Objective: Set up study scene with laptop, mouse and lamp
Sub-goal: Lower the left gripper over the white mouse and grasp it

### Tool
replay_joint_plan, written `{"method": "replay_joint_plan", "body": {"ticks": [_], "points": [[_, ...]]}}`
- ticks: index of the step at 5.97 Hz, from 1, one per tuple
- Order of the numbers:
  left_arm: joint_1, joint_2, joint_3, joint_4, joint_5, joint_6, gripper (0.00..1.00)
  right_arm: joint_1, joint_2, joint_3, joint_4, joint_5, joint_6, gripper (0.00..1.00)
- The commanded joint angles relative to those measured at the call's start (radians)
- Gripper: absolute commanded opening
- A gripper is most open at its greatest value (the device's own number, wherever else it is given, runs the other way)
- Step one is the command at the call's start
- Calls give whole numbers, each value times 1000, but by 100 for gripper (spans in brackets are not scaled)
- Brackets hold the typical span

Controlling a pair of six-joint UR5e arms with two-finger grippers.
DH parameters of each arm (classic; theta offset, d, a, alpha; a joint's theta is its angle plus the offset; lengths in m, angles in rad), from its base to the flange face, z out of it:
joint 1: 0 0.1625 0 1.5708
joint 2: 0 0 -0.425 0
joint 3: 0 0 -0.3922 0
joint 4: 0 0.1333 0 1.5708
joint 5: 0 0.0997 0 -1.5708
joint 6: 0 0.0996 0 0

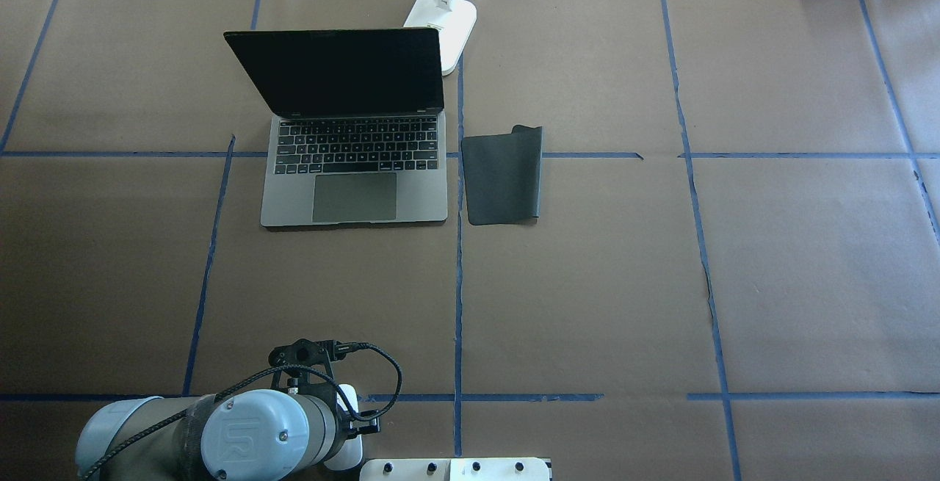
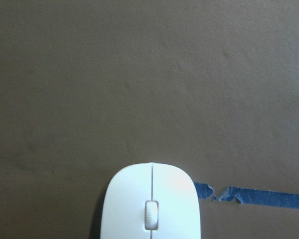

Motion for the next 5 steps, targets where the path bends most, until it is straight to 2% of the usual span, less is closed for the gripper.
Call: {"method": "replay_joint_plan", "body": {"ticks": [1,3,4,5], "points": [[-5,4,-7,2,0,2,12,0,0,0,0,2,0,100],[-25,-2,-52,6,2,64,9,-2,0,0,0,10,2,100],[-67,-4,-52,6,0,86,9,-2,0,0,0,8,2,100],[-132,-52,-44,15,-9,200,9,-2,0,-8,2,8,0,100]]}}
